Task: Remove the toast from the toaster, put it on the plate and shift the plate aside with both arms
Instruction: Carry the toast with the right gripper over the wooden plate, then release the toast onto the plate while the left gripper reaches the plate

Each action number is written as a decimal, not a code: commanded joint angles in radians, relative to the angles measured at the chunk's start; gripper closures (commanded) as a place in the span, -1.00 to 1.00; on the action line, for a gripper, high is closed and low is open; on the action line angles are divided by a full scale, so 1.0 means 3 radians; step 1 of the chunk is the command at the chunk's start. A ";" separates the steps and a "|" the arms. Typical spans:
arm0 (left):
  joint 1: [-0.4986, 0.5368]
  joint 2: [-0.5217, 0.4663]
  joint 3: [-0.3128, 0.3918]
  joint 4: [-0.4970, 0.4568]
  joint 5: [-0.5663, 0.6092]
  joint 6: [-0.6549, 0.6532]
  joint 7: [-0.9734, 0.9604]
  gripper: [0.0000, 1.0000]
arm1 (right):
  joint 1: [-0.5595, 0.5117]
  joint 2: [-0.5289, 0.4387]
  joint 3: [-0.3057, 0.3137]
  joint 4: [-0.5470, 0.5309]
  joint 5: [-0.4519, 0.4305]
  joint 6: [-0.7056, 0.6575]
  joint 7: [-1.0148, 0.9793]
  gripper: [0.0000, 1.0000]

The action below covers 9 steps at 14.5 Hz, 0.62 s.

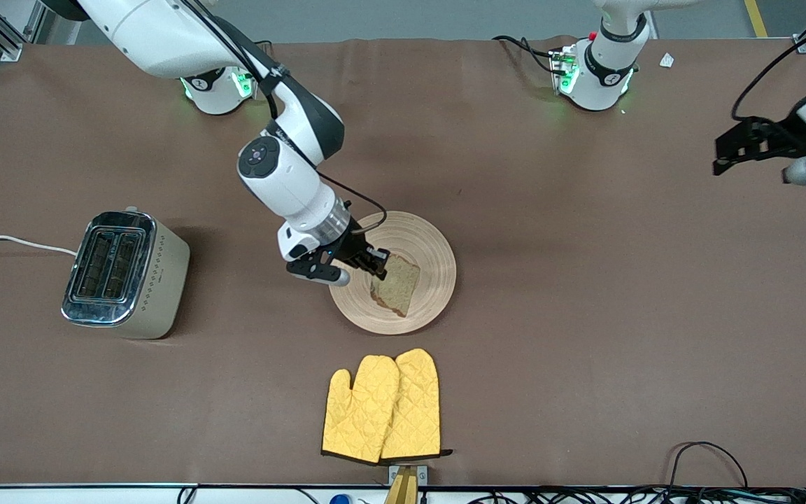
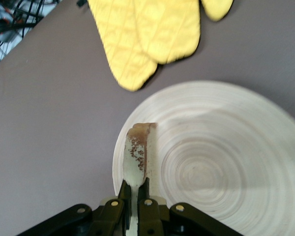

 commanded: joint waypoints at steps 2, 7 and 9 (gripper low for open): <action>-0.0033 0.0244 -0.0227 0.0058 -0.0239 -0.0002 -0.0081 -1.00 | -0.0066 -0.0052 0.0088 -0.0455 0.0037 0.0435 -0.0012 1.00; -0.0089 0.0632 -0.0242 0.0048 -0.0648 0.0014 -0.0071 -1.00 | -0.0204 -0.0057 0.0119 -0.0689 0.0022 0.0613 -0.0200 1.00; -0.0094 0.0781 -0.0242 0.0048 -0.0852 0.0019 -0.0076 -1.00 | -0.0311 -0.0072 0.0119 -0.0833 0.0022 0.0696 -0.0344 1.00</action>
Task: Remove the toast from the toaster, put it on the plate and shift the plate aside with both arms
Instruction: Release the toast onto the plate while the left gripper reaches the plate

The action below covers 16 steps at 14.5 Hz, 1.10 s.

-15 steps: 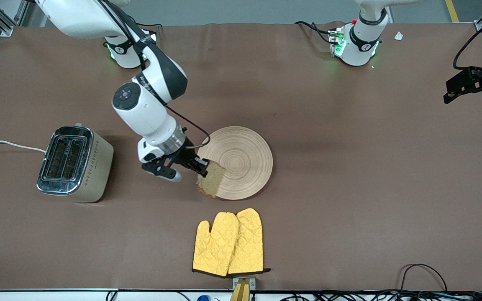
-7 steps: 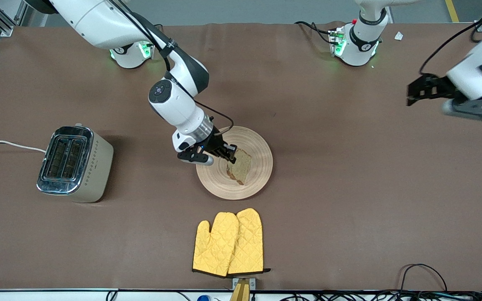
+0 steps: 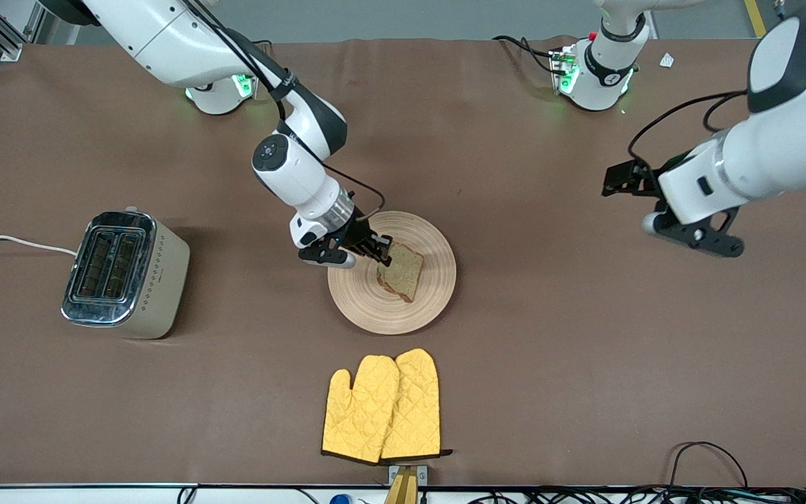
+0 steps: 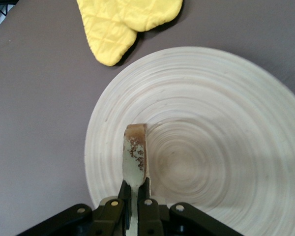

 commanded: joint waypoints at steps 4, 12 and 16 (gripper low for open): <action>-0.0003 0.0402 0.0000 0.0057 -0.0468 0.0012 0.0012 -1.00 | -0.0290 -0.0101 0.0074 -0.0394 0.0023 0.0123 -0.0307 1.00; -0.0049 0.0612 0.0000 -0.0270 -0.1041 0.0308 0.0017 -1.00 | -0.0373 -0.0214 0.0068 -0.0645 0.0018 0.0118 -0.0425 -0.59; -0.0197 0.0648 -0.0006 -0.0627 -0.1306 0.0716 0.0078 -1.00 | -0.0403 -0.0290 0.0068 -0.0707 0.0018 0.0108 -0.0471 -1.00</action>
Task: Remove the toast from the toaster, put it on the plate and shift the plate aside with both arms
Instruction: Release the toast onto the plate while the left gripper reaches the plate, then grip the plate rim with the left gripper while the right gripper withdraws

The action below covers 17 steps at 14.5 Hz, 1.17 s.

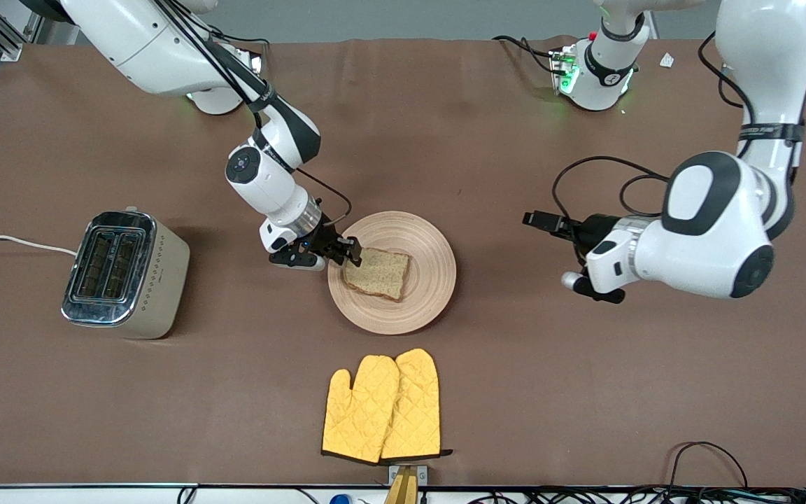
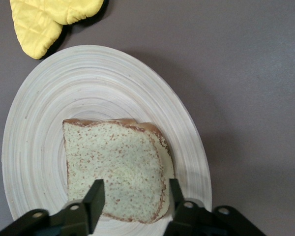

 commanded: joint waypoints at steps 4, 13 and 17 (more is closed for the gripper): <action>-0.0061 0.0103 -0.0057 -0.0507 -0.0580 0.0535 0.0372 -1.00 | -0.0109 -0.0360 0.0067 -0.0198 0.0022 -0.0068 -0.0050 -1.00; -0.0086 0.0849 -0.0072 -0.0574 -0.1255 0.1235 0.1384 -0.41 | -0.0375 -0.1224 -0.0188 -0.0162 0.0058 -0.0813 -0.0136 -1.00; -0.0183 0.1070 -0.0072 -0.0564 -0.1741 0.1455 0.1947 -0.18 | -0.0375 -0.1587 -0.0633 -0.0060 0.0165 -0.1580 -0.0892 -1.00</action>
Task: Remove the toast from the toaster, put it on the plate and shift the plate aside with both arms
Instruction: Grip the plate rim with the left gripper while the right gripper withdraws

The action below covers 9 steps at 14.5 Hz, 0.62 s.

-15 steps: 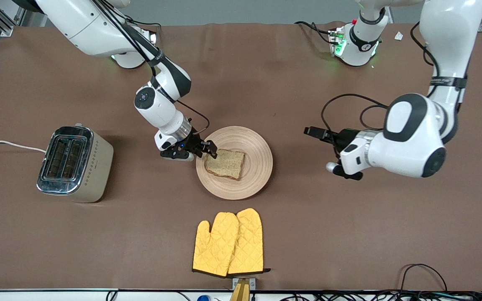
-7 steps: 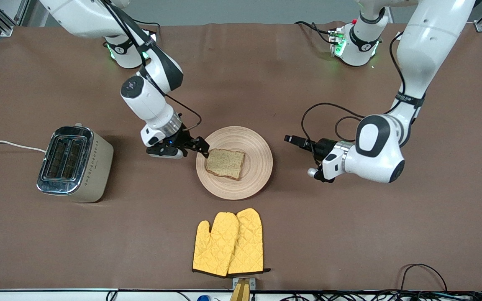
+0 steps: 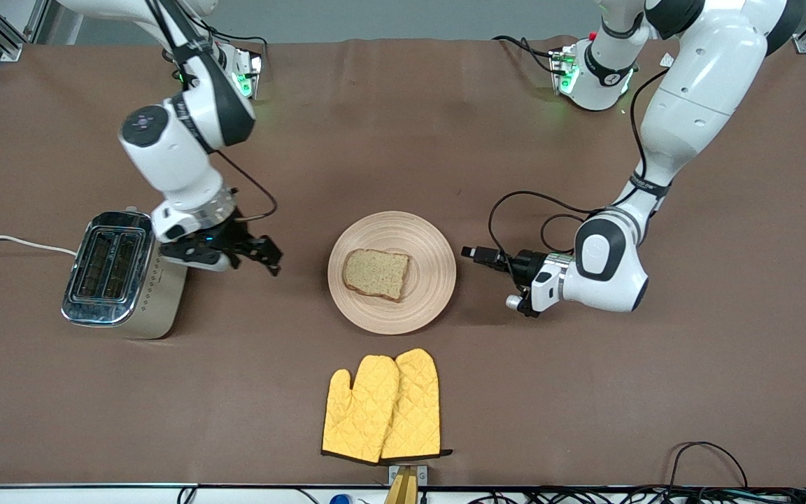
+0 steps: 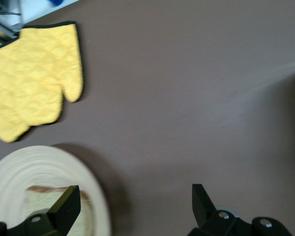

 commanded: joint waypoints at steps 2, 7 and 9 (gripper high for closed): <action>-0.0109 0.0106 -0.0024 0.0019 -0.0289 0.0276 0.0308 -0.13 | -0.0006 -0.0475 -0.0453 0.0096 0.0495 -0.0792 -0.1054 -1.00; -0.0130 0.0193 -0.0018 0.0034 -0.0387 0.0420 0.0508 -0.11 | 0.0015 -0.0670 -0.1195 0.0959 0.0717 -0.2408 -0.1978 -1.00; -0.0130 0.0234 -0.0018 0.0044 -0.0392 0.0436 0.0509 -0.03 | 0.0015 -0.0675 -0.1217 0.1159 0.0493 -0.2634 -0.1994 -1.00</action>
